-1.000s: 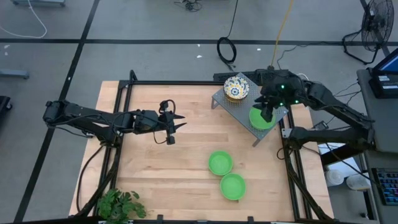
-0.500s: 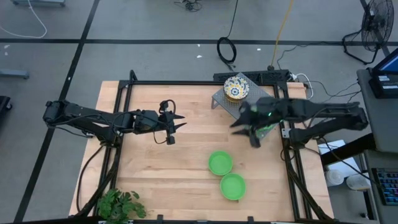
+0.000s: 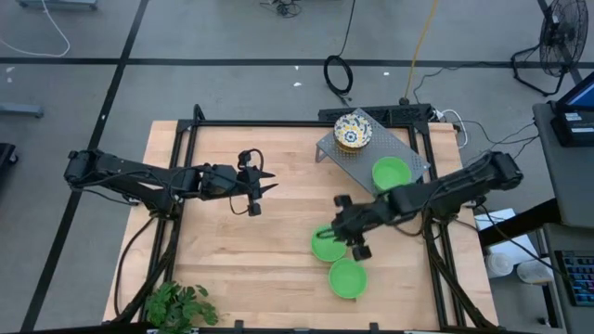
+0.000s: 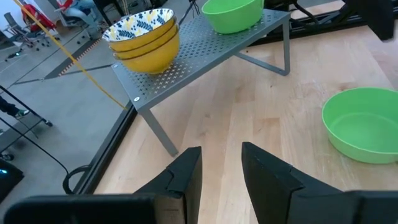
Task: Pick & Place Mini bowls
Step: Stack the bottom green bowl on the green bowl on the shelf
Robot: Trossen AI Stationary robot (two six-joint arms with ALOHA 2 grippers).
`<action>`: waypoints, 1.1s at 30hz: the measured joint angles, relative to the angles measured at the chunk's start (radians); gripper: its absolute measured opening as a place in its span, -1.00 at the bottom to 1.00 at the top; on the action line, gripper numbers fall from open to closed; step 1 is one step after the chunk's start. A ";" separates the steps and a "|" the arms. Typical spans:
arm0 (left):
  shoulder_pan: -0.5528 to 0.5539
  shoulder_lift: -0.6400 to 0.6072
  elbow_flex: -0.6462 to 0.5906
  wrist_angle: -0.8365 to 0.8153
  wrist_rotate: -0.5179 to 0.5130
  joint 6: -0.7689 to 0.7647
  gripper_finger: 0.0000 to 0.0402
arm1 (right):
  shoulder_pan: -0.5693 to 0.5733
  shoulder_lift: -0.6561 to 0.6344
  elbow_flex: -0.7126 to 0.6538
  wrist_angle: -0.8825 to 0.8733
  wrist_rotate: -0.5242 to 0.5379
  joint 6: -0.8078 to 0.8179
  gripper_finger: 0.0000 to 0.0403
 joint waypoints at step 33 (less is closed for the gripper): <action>0.000 0.000 0.000 -0.004 0.000 -0.006 -0.41 | 0.237 0.089 -0.238 0.058 -0.001 0.626 -0.49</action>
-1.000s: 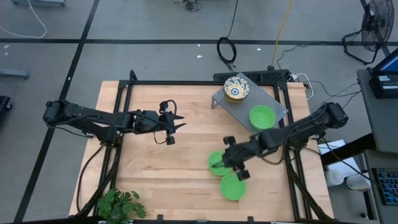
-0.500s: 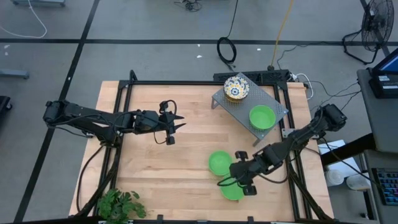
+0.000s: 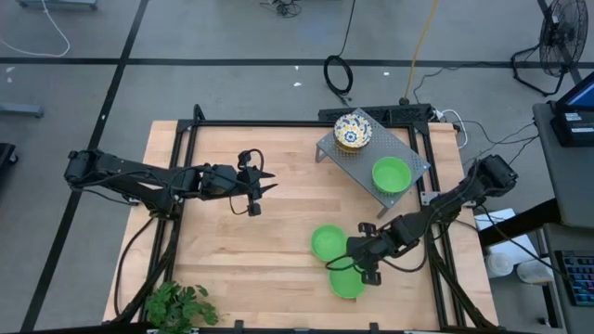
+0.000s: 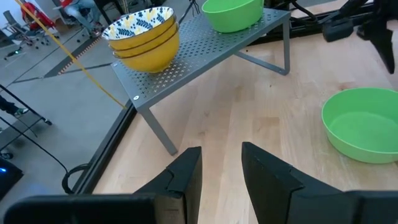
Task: Pick & Place Mini bowls
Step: Stack the bottom green bowl on the green bowl on the shelf
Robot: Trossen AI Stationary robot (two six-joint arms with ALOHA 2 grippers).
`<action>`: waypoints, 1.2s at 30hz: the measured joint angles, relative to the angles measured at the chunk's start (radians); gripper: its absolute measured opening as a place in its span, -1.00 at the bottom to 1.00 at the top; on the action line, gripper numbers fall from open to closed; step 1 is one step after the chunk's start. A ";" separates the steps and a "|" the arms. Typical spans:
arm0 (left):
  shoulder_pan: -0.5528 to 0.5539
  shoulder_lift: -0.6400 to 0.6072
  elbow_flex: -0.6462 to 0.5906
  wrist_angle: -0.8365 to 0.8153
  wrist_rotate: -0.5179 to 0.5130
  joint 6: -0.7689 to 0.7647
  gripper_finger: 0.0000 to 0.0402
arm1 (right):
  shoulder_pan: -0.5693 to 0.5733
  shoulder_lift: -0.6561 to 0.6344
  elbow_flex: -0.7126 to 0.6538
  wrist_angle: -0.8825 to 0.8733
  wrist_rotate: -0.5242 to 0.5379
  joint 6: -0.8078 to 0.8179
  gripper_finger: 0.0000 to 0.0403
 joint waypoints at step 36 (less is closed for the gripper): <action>0.000 0.000 0.000 -0.007 0.000 -0.005 -0.41 | -0.014 0.065 -0.028 0.027 -0.084 0.135 -0.49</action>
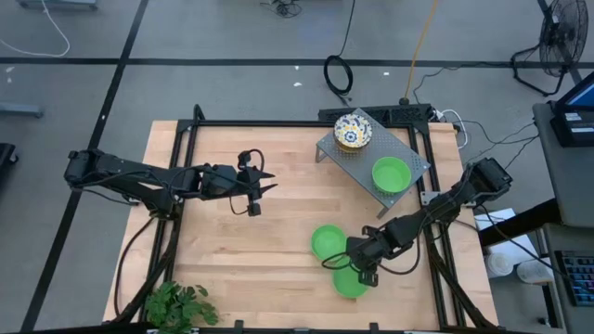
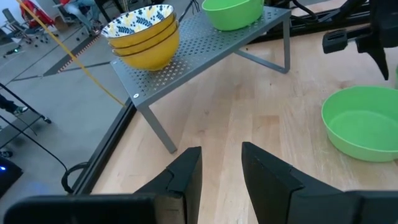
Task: Pick & Place Mini bowls
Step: Stack the bottom green bowl on the green bowl on the shelf
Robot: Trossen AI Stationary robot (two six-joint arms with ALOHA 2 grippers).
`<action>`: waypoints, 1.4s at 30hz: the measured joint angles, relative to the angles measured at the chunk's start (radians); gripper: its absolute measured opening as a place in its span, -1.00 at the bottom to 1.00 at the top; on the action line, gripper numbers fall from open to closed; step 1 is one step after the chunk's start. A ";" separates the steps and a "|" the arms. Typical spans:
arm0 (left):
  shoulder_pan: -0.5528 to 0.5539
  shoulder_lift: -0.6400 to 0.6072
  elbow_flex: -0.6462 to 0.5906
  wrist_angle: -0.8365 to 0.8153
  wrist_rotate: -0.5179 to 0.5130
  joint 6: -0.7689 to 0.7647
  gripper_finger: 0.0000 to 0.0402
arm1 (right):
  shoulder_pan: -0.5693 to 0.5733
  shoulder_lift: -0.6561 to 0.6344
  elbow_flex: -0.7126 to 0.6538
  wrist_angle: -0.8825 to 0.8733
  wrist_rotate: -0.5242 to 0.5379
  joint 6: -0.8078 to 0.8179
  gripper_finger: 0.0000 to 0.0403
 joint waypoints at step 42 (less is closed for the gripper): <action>0.000 0.000 0.000 0.000 0.000 0.001 -0.41 | -0.006 0.000 0.000 -0.085 0.000 -0.051 -0.98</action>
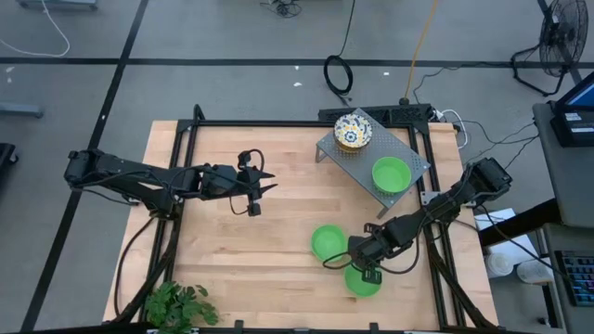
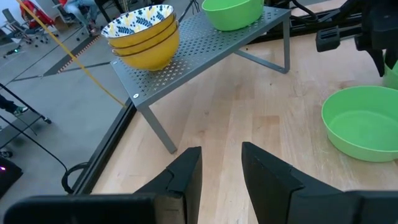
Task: Pick & Place Mini bowls
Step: Stack the bottom green bowl on the green bowl on the shelf
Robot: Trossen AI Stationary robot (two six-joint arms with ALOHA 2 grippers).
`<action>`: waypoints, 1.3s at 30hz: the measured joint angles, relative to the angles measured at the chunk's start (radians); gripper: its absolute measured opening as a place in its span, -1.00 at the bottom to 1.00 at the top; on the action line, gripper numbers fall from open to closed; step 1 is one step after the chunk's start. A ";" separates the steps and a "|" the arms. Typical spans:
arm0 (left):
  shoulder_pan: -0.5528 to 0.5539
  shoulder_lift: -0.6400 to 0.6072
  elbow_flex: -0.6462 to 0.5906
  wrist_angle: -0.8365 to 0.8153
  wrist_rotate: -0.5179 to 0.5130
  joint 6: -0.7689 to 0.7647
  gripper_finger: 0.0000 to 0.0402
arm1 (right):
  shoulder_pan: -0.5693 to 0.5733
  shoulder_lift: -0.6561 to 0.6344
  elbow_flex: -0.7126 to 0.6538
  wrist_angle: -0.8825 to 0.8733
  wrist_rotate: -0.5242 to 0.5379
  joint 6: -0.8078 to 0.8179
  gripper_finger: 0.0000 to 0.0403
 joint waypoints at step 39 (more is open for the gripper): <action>0.000 0.000 0.000 0.000 0.000 0.000 -0.41 | -0.006 -0.335 0.000 0.066 0.065 -0.337 -1.00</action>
